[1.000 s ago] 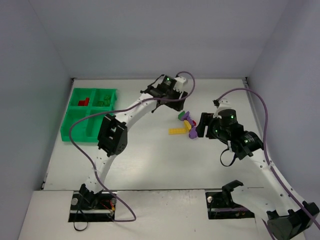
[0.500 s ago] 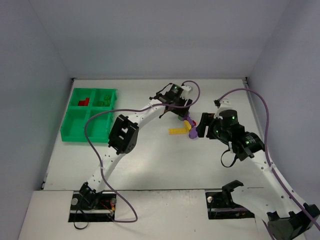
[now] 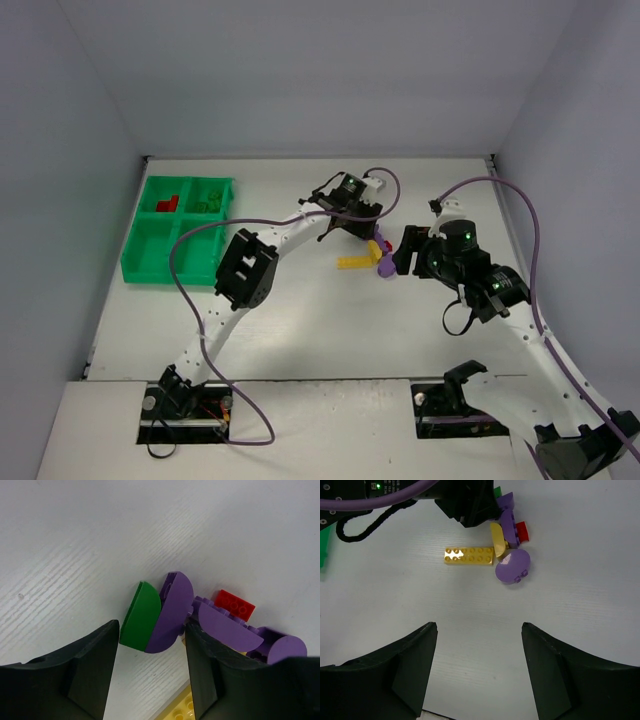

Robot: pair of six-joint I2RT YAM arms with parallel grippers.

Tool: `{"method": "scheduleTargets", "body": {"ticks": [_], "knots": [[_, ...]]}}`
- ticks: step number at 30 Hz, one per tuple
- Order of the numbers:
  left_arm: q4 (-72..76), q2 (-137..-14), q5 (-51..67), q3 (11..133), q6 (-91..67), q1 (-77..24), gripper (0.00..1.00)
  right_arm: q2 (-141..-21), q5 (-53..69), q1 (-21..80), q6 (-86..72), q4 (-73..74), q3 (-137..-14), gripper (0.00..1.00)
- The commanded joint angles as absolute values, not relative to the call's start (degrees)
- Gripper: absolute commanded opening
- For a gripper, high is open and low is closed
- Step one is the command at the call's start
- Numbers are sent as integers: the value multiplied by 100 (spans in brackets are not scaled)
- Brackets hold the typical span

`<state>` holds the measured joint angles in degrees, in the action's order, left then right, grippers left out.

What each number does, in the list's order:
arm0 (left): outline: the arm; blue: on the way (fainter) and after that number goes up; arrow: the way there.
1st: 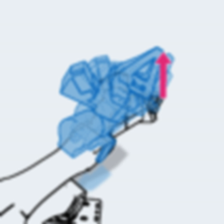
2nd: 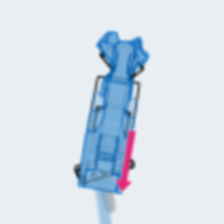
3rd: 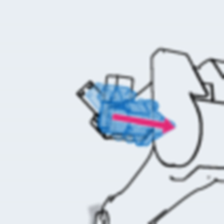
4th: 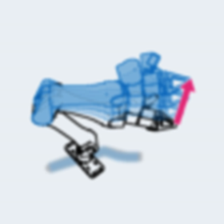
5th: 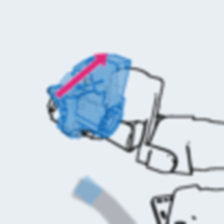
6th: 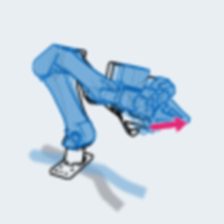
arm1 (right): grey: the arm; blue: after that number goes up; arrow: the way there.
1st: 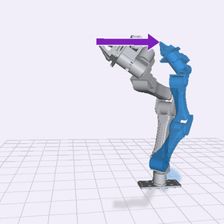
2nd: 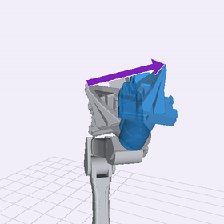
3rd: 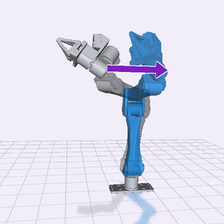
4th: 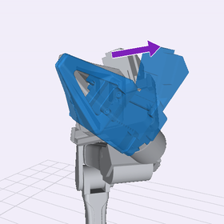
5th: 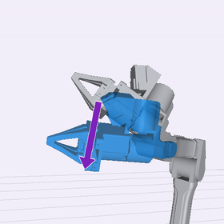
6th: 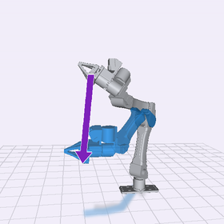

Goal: Sort the legos into containers by color

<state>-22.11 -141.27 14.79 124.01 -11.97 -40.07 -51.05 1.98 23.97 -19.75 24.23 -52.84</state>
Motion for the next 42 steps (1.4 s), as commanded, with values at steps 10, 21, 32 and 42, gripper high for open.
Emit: {"method": "scheduleTargets", "body": {"ticks": [10,21,32,42], "knots": [[-2004,-13053,1064,11435,-1090,-3964,10,-5080,229,2373,-2074,2145,-5344,65],[-1469,-10856,607,8793,-1511,-3841,5,-5291,386,2373,-2074,1960,-5405,65],[-1897,-9713,79,8227,-2434,-3648,67,-6737,369,2382,-1690,1109,-5922,63],[-2540,-8008,-53,6927,-3243,-3121,76,-9859,527,2373,-80,835,-8023,79]]}}
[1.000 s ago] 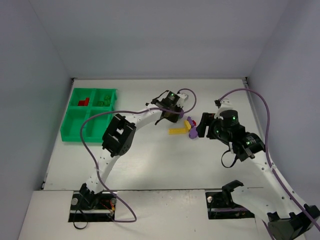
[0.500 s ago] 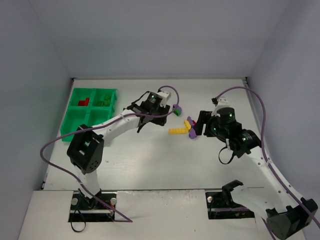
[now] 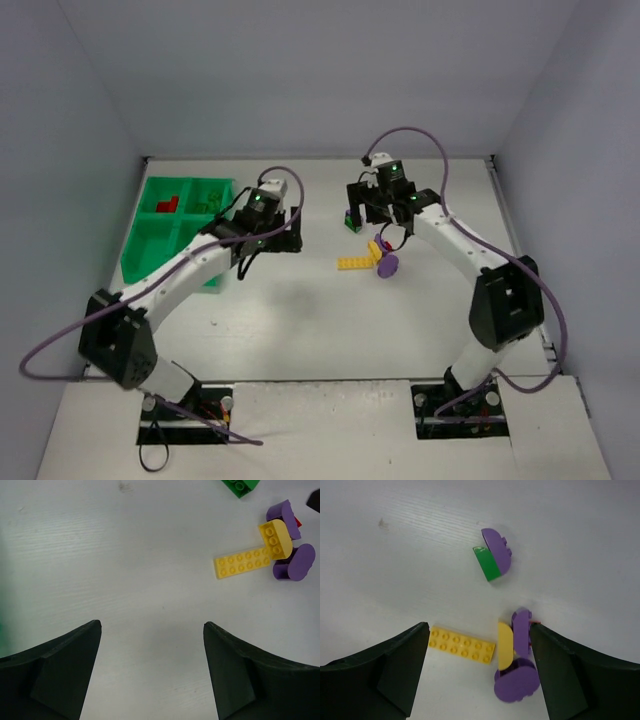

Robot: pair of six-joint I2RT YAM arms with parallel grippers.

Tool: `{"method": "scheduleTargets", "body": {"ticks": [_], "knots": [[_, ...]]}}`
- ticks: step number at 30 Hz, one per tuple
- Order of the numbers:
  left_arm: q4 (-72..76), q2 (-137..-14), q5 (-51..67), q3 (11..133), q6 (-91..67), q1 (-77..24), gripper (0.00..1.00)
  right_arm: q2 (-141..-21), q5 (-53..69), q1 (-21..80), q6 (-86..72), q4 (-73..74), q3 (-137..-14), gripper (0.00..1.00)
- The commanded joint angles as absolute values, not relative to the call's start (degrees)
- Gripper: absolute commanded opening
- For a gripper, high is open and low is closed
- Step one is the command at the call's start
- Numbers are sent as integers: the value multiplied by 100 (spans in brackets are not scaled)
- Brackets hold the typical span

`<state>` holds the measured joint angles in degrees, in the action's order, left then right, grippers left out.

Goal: Sort the legos into containers by color

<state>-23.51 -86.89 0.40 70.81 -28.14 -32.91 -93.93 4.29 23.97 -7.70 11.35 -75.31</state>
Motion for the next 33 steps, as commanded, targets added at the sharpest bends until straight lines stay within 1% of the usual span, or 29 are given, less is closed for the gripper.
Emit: {"method": "scheduleTargets", "body": {"ticks": [1,5,11,12,13,15,16,17,18,19,21,24,25,26,27,31,33], "knots": [[-2601,-7711,-35,6804,-3304,-3094,77,-10044,562,2373,-44,818,-8155,78],[-2830,-7059,0,6294,-3550,-2980,78,-11062,765,2373,140,817,-8875,75],[-3295,-6364,0,5705,-4270,-2699,82,-11952,668,2373,228,826,-9386,72],[-3366,-6285,0,5634,-4437,-2655,77,-12031,616,2373,237,826,-9456,70],[-3427,-6101,0,5564,-4682,-2567,68,-12102,528,2373,237,826,-9492,70],[-3297,-5881,210,5309,-4711,-2549,68,-12278,475,2373,246,826,-9518,68],[-3209,-5662,263,5230,-4746,-2540,74,-12331,388,2373,246,817,-9527,67],[-3156,-5564,316,5099,-4781,-2531,88,-12392,361,2373,211,817,-9527,66],[-3129,-5476,334,5045,-4842,-2531,91,-12436,343,2373,194,800,-9536,63],[-3164,-5362,290,5010,-4860,-2531,91,-12480,291,2382,193,782,-9545,63],[-3374,-5256,255,5010,-4782,-2514,91,-12542,264,2391,150,659,-9545,43],[-3454,-5247,264,5045,-4746,-2514,91,-12420,167,2461,141,624,-9440,24],[-3480,-5238,246,5071,-4755,-2522,91,-12332,80,2504,132,589,-9361,10],[-3489,-5212,220,5080,-4764,-2522,91,-12227,44,2574,106,519,-9273,4],[-3481,-5203,211,5089,-4764,-2514,91,-11973,18,2627,79,492,-9151,0],[-3551,-5168,53,5115,-4808,-2522,91,-11199,-412,3136,0,439,-8431,0],[-3647,-5194,-105,5177,-4851,-2514,91,-10691,-755,3576,-393,439,-8158,0]]}}
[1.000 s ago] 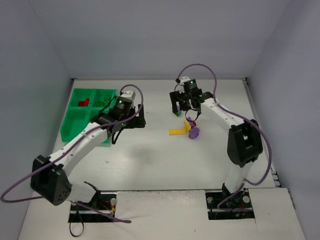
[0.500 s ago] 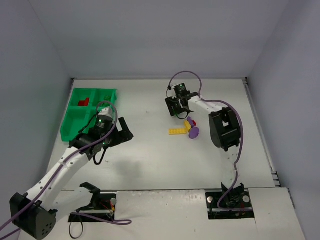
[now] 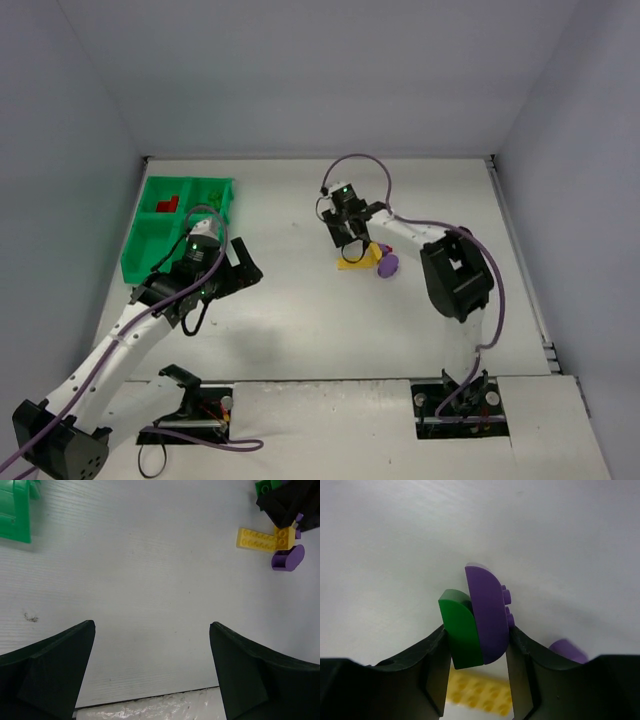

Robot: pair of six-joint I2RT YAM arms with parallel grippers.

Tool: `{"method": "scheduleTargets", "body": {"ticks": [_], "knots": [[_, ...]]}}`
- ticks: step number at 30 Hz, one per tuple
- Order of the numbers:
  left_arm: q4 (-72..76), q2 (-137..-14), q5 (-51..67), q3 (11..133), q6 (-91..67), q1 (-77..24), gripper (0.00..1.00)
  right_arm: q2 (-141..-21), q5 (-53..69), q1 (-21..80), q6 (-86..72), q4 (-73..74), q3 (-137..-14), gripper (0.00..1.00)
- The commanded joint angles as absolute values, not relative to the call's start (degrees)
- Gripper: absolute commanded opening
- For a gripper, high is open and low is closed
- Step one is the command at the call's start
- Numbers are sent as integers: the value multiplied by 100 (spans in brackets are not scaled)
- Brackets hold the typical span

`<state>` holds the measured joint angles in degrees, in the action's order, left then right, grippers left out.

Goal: Sort the legos into containers by color

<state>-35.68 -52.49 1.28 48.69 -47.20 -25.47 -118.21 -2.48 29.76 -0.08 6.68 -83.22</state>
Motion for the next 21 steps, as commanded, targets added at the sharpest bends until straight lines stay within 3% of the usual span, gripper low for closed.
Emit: {"method": "scheduleTargets", "body": {"ticks": [1,6,15,18,21], "knots": [[-3674,-5212,-114,5194,-4852,-2522,91,-10540,-747,3690,-561,439,-8026,0],[-3648,-5159,-193,5063,-4983,-2522,91,-9810,-841,4567,-1739,308,-7050,0],[-3419,-5089,0,4738,-5326,-2522,91,-9914,-1906,5844,-3189,299,-6293,1],[-3401,-5071,0,4676,-5414,-2531,91,-10116,-2171,6099,-3594,422,-6275,5],[-3384,-5063,0,4641,-5484,-2523,90,-10265,-2110,6222,-3753,466,-6328,17]]}}
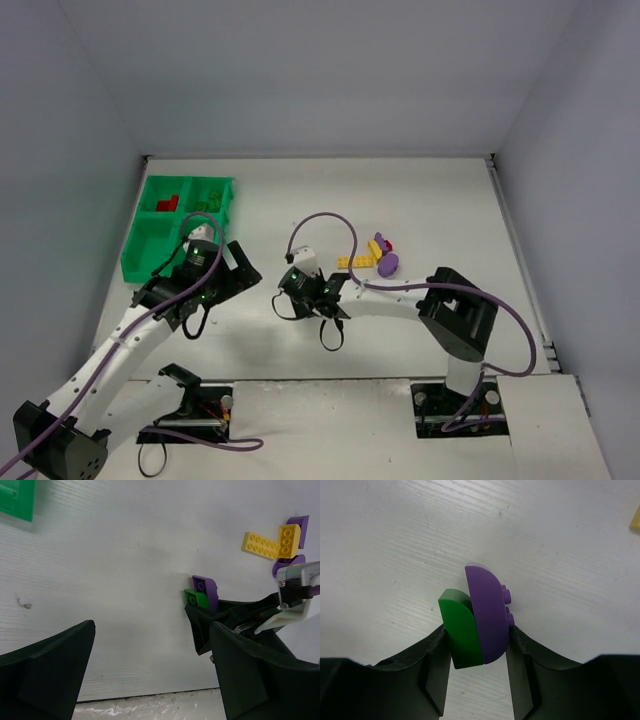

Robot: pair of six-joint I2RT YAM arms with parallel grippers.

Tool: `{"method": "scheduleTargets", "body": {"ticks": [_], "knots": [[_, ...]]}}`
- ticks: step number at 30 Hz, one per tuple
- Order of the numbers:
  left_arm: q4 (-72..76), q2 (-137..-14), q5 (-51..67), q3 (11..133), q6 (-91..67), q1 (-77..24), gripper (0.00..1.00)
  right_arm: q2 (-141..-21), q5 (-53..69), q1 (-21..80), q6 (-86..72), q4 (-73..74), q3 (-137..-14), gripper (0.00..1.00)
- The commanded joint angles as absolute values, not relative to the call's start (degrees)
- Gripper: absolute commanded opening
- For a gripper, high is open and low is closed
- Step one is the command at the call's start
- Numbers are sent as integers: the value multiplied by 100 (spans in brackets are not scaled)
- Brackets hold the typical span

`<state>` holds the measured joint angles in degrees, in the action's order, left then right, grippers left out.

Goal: Sort the legos into containers by color

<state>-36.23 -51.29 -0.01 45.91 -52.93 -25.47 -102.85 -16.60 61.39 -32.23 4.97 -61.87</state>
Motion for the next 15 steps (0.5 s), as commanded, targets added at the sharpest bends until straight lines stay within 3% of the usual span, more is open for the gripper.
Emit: {"method": "scheduleTargets", "body": {"ticks": [1,9,15], "knots": [[-3366,-5063,131,4632,-5519,-2522,91,-10292,-2101,6249,-3744,466,-6372,22],[-3305,-5159,316,4500,-5713,-2523,91,-10292,-1741,6293,-3534,457,-6363,55],[-3252,-5247,369,4474,-5844,-2531,91,-9994,-1398,6319,-3191,422,-6328,67]]}}
